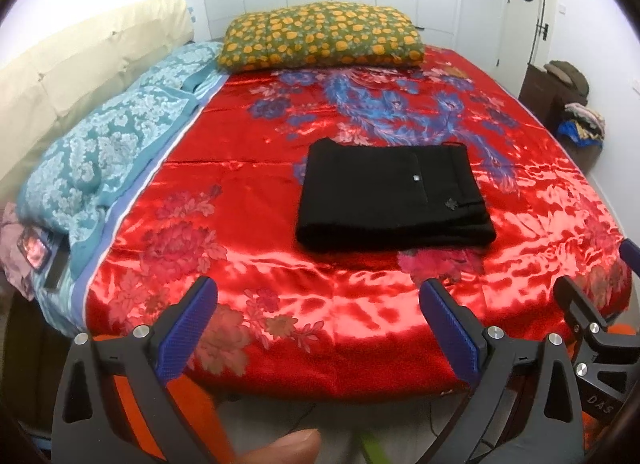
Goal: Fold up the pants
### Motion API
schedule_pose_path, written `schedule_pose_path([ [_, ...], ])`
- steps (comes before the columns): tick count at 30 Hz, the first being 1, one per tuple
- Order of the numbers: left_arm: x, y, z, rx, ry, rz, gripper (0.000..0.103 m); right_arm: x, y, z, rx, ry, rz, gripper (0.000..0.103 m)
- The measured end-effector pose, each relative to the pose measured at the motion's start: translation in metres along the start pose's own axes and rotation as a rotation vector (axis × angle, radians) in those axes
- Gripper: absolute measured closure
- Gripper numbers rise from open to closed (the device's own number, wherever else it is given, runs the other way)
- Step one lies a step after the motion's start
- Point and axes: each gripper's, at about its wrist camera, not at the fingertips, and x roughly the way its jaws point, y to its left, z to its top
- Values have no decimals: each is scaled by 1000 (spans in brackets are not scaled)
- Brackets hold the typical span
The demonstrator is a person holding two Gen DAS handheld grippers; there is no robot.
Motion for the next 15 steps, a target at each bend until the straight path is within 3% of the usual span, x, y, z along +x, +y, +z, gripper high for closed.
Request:
schedule_pose_path([
  [15, -5, -2, 1, 9, 8, -15, 1, -7, 0, 5, 0, -7, -20, 0],
])
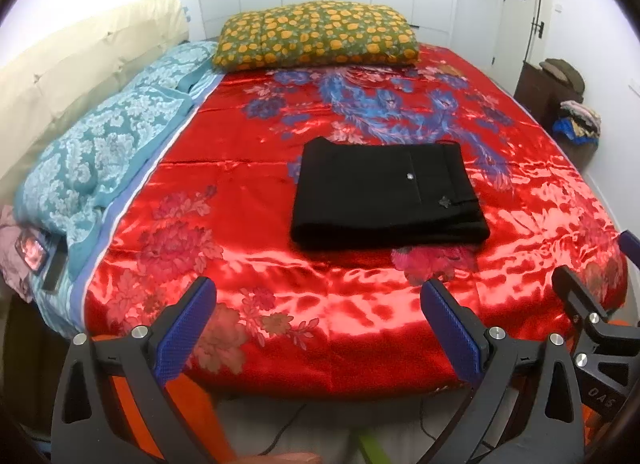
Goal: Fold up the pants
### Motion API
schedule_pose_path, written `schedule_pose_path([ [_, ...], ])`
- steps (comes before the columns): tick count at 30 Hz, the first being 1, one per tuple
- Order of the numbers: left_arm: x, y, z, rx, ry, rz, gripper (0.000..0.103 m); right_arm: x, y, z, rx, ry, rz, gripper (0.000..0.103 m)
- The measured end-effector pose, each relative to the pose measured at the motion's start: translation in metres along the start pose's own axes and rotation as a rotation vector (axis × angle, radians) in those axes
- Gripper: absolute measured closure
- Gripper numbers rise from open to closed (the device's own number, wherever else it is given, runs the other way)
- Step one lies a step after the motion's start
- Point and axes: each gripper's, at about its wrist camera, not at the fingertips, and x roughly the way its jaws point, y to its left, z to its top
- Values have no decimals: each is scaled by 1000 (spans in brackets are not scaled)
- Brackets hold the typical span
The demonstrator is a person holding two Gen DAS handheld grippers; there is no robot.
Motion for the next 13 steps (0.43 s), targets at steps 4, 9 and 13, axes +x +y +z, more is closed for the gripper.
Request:
schedule_pose_path([
  [4, -2, 0, 0, 3, -8, 8, 1, 1, 1, 0, -4, 1, 0, 0],
  [9, -2, 0, 0, -4, -10, -1, 1, 3, 0, -1, -3, 11, 3, 0],
  [13, -7, 0, -1, -7, -37, 13, 1, 3, 0, -1, -4, 10, 4, 0],
])
